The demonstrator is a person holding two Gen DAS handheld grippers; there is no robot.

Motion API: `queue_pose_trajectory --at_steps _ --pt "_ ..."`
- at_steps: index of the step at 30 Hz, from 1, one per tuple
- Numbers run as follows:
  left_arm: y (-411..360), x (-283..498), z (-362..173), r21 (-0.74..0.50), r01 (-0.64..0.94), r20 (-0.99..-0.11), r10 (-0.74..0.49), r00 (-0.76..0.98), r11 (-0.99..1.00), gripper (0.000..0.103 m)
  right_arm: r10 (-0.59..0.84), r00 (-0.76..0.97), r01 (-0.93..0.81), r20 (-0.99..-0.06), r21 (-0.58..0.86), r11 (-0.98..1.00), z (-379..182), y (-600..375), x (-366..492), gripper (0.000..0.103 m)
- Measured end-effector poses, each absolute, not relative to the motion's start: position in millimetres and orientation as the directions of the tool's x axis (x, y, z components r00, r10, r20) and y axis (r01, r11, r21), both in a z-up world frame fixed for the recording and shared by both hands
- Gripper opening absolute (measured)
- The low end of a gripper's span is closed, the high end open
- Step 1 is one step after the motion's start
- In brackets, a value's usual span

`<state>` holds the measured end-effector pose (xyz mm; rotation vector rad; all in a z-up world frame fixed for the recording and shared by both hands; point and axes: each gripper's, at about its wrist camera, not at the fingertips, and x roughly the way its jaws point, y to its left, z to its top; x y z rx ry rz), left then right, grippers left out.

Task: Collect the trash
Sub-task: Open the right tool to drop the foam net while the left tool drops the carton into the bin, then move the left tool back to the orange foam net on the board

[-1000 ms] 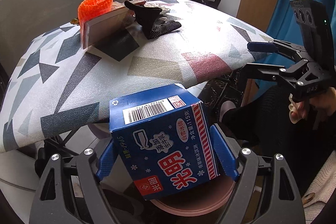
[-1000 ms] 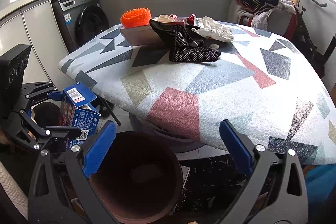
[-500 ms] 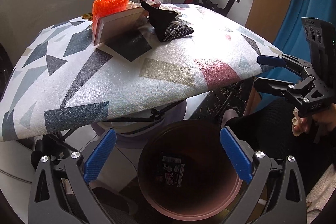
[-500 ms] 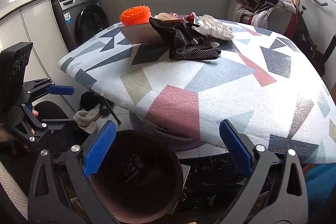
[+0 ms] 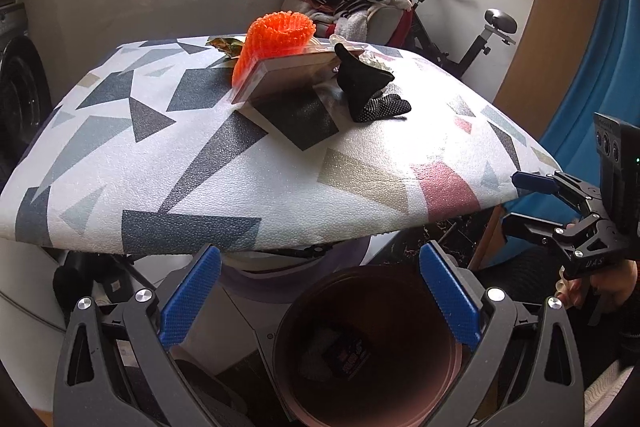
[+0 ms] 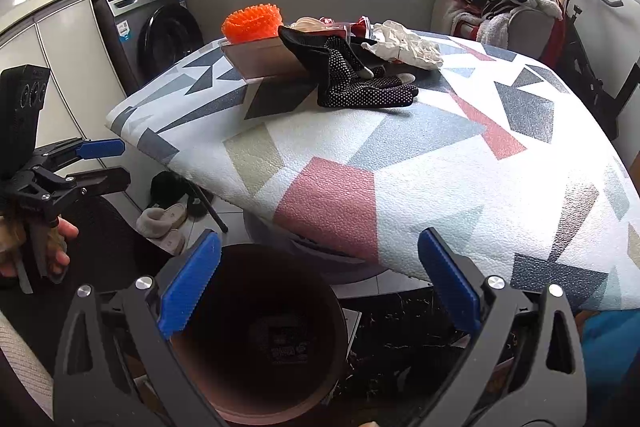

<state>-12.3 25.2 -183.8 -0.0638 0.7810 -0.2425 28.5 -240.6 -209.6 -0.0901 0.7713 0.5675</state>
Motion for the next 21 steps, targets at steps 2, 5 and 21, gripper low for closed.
queue_pose_trajectory --at_steps 2,5,21 --pt "25.1 -12.6 -179.7 -0.142 0.199 -0.675 -0.242 0.697 0.970 0.097 0.451 0.578 -0.511 -0.681 0.129 0.850 -209.8 -241.8 29.1 0.097" --pt "22.6 -12.4 -173.9 -0.121 0.218 -0.658 -0.242 0.713 0.969 0.097 0.450 0.579 -0.505 -0.679 0.135 0.853 -209.7 -243.0 30.3 0.097" --pt "47.3 5.6 -144.9 -0.108 0.199 -0.626 -0.222 0.747 0.974 0.097 0.455 0.590 -0.482 -0.667 0.161 0.861 -203.8 -249.8 38.8 0.097"
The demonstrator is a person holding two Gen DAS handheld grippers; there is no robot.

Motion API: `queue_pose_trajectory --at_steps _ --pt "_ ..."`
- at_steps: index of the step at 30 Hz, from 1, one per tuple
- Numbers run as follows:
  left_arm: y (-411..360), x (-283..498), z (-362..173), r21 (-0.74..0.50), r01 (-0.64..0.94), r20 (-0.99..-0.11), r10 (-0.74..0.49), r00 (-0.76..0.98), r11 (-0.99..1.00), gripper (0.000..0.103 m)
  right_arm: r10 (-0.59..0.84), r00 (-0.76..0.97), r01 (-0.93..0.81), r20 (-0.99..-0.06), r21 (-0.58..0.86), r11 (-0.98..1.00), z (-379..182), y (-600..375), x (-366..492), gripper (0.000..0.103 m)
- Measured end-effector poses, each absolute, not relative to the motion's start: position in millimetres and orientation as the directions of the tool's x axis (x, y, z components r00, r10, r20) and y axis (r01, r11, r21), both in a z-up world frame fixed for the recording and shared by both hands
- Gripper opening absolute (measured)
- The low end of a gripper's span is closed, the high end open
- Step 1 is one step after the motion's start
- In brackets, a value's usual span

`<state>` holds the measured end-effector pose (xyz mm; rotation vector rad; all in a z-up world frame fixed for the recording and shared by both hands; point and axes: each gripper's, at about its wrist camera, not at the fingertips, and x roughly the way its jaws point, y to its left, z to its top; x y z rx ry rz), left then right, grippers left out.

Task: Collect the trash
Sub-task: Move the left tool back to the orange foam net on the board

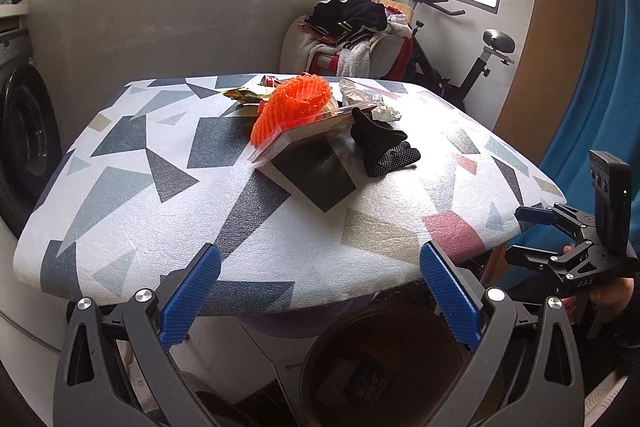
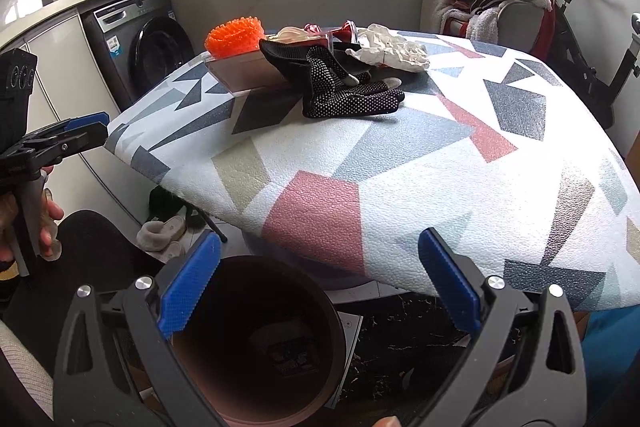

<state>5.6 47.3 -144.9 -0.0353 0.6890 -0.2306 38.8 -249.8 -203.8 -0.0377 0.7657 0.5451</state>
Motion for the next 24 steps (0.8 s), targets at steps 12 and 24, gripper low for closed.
queue_pose_trajectory --at_steps 12,24 --pt "66.8 31.9 -129.3 -0.100 0.164 -0.621 -0.191 0.760 0.981 0.097 0.446 0.604 -0.424 -0.661 0.208 0.882 -195.8 -258.5 75.4 0.097" --pt "79.7 54.7 -135.8 -0.087 0.117 -0.630 -0.145 0.763 0.989 0.097 0.532 0.576 -0.374 -0.620 0.379 0.847 -182.0 -231.5 113.1 0.097"
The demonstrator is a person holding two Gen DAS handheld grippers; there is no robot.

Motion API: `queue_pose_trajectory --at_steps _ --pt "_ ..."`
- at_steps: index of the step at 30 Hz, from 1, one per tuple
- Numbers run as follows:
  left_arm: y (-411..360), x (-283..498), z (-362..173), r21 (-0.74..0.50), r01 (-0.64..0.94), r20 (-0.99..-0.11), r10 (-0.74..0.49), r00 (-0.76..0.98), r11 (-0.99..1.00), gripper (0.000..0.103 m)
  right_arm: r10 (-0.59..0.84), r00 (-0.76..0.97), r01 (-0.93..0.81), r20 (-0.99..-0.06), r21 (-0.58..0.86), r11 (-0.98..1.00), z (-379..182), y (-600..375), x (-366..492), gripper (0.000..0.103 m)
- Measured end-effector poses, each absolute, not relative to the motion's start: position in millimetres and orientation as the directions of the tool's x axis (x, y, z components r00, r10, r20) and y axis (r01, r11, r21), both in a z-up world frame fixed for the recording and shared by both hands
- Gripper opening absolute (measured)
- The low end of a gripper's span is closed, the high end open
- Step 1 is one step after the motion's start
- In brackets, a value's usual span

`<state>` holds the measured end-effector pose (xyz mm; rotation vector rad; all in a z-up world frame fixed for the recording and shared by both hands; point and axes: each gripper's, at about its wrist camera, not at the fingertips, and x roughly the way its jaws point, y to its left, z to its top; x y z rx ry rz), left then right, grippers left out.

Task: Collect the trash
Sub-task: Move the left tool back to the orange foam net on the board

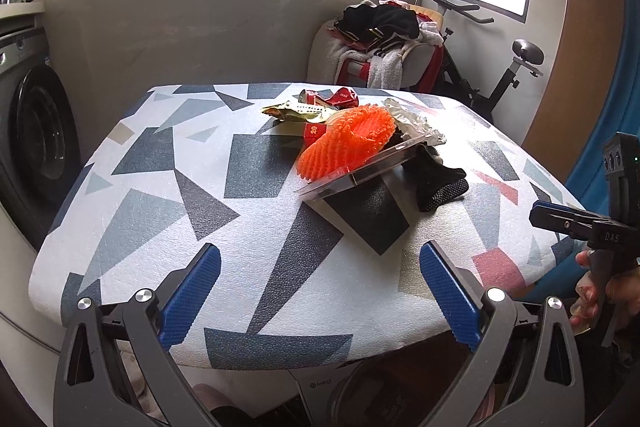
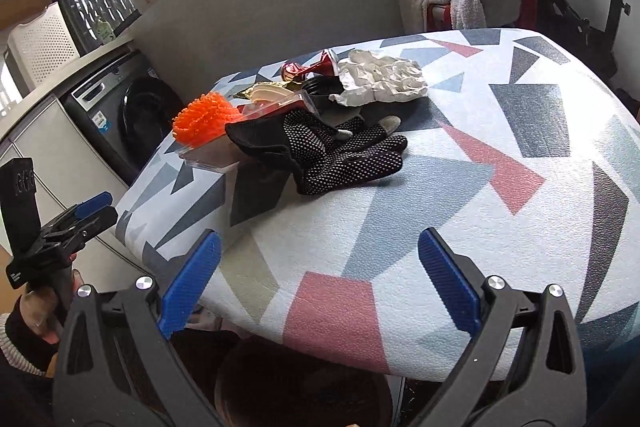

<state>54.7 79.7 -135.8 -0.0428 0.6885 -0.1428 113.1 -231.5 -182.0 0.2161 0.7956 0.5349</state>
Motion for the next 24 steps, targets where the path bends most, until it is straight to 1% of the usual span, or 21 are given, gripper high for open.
queue_pose_trajectory --at_steps 2,5,10,14,18,20,24 --pt "86.1 58.1 -136.9 -0.089 0.109 -0.627 -0.140 0.766 0.990 0.097 0.566 0.542 -0.402 -0.621 0.400 0.824 -183.3 -210.9 115.7 0.096" --pt "96.7 62.2 -138.6 -0.099 0.091 -0.627 -0.133 0.767 0.991 0.097 0.635 0.458 -0.438 -0.622 0.464 0.770 -188.5 -177.0 123.4 0.088" --pt "111.3 64.0 -140.3 -0.138 0.052 -0.624 -0.128 0.771 0.989 0.097 0.710 0.369 -0.395 -0.599 0.591 0.703 -197.8 -132.6 147.5 0.082" --pt "110.3 65.4 -142.5 -0.154 0.055 -0.618 -0.140 0.774 0.987 0.097 0.706 0.403 -0.339 -0.582 0.622 0.706 -194.1 -120.5 173.1 0.081" --pt "106.6 69.1 -143.5 -0.163 0.069 -0.613 -0.156 0.774 0.984 0.097 0.712 0.461 -0.199 -0.529 0.720 0.664 -189.5 -138.0 201.3 0.081" --pt "105.6 71.6 -142.9 -0.167 0.072 -0.610 -0.161 0.776 0.983 0.096 0.701 0.485 -0.137 -0.522 0.747 0.651 -188.4 -145.5 210.0 0.081" --pt "101.9 78.9 -142.0 -0.163 0.079 -0.610 -0.164 0.776 0.983 0.095 0.697 0.497 -0.084 -0.516 0.771 0.631 -188.5 -145.3 220.9 0.081"
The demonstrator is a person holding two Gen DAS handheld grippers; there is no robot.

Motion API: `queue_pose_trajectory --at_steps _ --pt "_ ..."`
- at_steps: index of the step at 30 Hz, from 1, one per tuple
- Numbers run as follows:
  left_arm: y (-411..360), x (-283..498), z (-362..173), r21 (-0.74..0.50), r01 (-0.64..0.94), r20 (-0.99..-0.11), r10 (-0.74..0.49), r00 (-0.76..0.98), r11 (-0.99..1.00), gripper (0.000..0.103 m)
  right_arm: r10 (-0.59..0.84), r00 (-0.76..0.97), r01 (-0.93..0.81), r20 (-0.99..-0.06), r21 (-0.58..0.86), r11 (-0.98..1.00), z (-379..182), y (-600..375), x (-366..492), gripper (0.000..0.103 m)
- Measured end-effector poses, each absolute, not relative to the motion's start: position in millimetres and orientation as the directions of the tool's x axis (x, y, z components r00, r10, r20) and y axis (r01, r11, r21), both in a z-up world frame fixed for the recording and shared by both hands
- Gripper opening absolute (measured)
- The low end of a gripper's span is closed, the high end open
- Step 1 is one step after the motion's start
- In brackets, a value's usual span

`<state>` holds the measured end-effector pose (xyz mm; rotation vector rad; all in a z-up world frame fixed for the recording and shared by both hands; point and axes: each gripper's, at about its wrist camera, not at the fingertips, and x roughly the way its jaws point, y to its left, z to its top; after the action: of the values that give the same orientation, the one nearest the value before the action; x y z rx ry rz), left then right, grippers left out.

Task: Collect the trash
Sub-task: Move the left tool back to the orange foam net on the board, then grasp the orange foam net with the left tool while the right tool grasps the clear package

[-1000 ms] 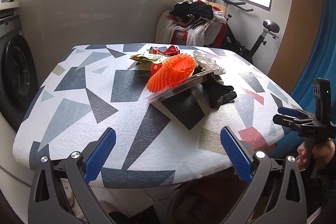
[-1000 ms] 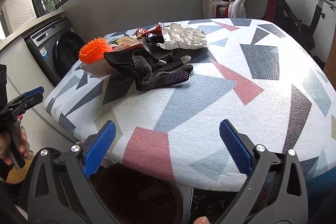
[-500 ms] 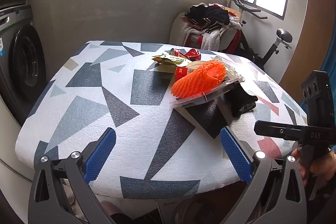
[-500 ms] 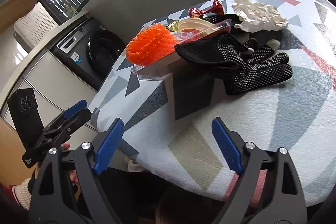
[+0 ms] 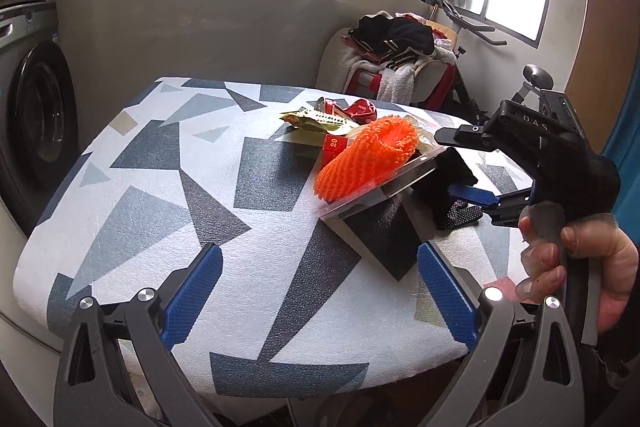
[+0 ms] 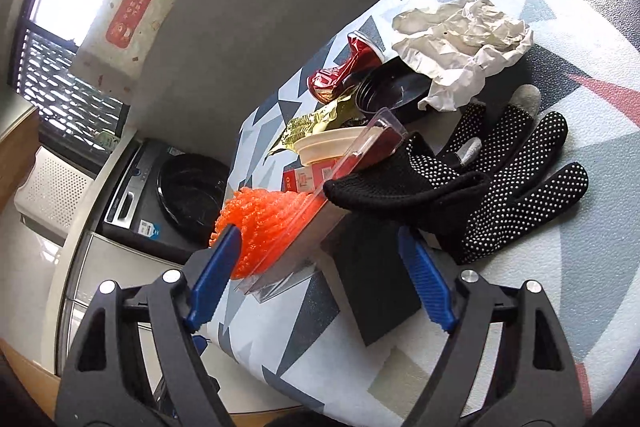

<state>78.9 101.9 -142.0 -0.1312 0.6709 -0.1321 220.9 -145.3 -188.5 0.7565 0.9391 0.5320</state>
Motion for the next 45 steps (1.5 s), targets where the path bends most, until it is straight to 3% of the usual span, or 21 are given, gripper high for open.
queue_pose_trajectory --at_steps 7,11,15,17,25,27,32,35,40,45 --pt "96.1 87.9 -138.3 -0.158 0.097 -0.607 -0.174 0.776 0.983 0.093 0.697 0.468 0.063 -0.543 0.807 0.587 -205.9 -145.6 235.4 0.078" --pt "96.5 92.0 -139.6 -0.170 0.097 -0.611 -0.182 0.771 0.981 0.092 0.716 0.415 0.038 -0.562 0.797 0.603 -212.4 -140.0 229.8 0.064" --pt "98.4 96.1 -141.5 -0.188 0.087 -0.617 -0.186 0.765 0.978 0.090 0.717 0.419 0.027 -0.558 0.796 0.604 -215.2 -141.7 221.1 0.042" --pt "97.3 97.4 -141.9 -0.191 0.090 -0.619 -0.191 0.762 0.978 0.090 0.718 0.430 0.035 -0.548 0.805 0.593 -218.6 -144.0 220.8 0.038" --pt "94.8 104.8 -147.6 -0.194 0.103 -0.633 -0.205 0.746 0.976 0.089 0.744 0.455 0.110 -0.489 0.860 0.498 -241.3 -152.8 237.5 0.036" --pt "97.5 109.4 -149.8 -0.233 0.097 -0.639 -0.228 0.735 0.968 0.086 0.754 0.446 0.091 -0.482 0.863 0.497 -239.8 -152.3 237.2 0.027" --pt "102.7 131.6 -153.1 -0.337 0.072 -0.642 -0.286 0.711 0.939 0.073 0.747 0.447 -0.004 -0.492 0.834 0.552 -224.7 -153.6 225.4 0.024" --pt "95.6 149.3 -163.0 -0.372 0.076 -0.677 -0.326 0.660 0.925 0.071 0.735 0.451 -0.053 -0.505 0.808 0.587 -218.6 -151.9 219.0 0.022" --pt "105.8 168.1 -188.9 -0.603 -0.057 -0.668 -0.465 0.580 0.795 0.071 0.706 0.458 -0.166 -0.541 0.728 0.665 -211.1 -144.4 204.0 0.021" --pt "97.7 174.1 -202.5 -0.633 -0.097 -0.680 -0.492 0.544 0.768 0.070 0.688 0.473 -0.271 -0.551 0.652 0.709 -202.1 -138.2 187.2 0.020"
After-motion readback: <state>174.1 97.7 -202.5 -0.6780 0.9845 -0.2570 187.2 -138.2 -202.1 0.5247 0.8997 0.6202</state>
